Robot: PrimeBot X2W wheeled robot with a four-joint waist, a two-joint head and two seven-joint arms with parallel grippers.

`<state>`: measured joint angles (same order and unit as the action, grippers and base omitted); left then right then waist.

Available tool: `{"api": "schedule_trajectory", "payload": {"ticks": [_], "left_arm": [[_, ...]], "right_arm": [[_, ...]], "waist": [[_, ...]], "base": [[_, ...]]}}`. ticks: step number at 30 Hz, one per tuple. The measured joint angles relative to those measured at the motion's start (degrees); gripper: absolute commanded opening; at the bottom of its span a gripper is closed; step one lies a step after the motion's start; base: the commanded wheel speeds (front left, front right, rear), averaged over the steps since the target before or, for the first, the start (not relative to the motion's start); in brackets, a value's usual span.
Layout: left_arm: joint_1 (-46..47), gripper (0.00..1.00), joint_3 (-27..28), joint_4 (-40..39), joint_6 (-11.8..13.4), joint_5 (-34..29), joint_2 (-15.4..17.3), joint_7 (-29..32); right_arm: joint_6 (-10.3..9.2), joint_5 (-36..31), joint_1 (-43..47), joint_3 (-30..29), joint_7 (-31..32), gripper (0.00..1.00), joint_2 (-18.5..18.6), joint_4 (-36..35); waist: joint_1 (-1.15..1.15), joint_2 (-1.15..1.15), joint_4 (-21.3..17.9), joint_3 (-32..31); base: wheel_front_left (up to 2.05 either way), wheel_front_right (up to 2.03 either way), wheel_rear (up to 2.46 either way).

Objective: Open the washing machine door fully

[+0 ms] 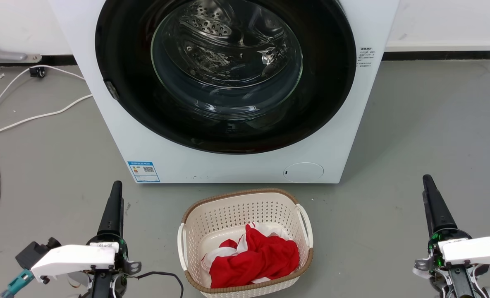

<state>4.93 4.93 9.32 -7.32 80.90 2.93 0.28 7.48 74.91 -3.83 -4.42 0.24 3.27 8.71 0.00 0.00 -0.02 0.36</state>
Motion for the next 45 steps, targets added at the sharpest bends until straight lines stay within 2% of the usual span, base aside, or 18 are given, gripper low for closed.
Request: {"api": "schedule_trajectory", "payload": {"ticks": [19, 29, 37, 38, 45], "left_arm": [[0.7, 1.00, -2.4, -3.6, 0.0, -26.0, 0.0, -4.0], [0.7, 1.00, -3.9, -4.1, 0.3, -37.6, 0.0, -5.6], [0.7, 1.00, -4.8, -3.7, 0.5, -44.6, 0.1, -7.0], [0.7, 1.00, -5.1, -3.5, 0.8, -46.8, 0.2, -7.5], [0.7, 1.00, -6.1, -3.2, 1.3, -51.7, 0.6, -8.6]], "right_arm": [[0.01, -27.5, 1.0, 1.9, -3.8, 1.00, -0.1, -4.7], [0.01, -37.3, 1.8, 2.7, -5.6, 1.00, -0.1, -4.8], [0.01, -44.0, 1.8, 3.1, -6.3, 1.00, -0.1, -4.9], [0.01, -46.4, 1.8, 3.2, -6.3, 1.00, -0.1, -5.0], [0.01, -51.5, 1.9, 3.5, -6.8, 1.00, -0.1, -5.6]], "waist": [[0.00, 0.00, 0.1, -0.1], [0.00, 0.00, 0.1, -0.2], [0.00, 0.00, 0.1, -0.3], [0.00, 0.00, 0.1, -0.3], [0.00, 0.00, 0.1, -0.3]], "base": [[0.00, 0.00, 0.00], [0.00, 0.00, 0.00], [0.00, 0.00, 0.00], [0.00, 0.00, 0.00], [0.00, 0.00, 0.00]]}}
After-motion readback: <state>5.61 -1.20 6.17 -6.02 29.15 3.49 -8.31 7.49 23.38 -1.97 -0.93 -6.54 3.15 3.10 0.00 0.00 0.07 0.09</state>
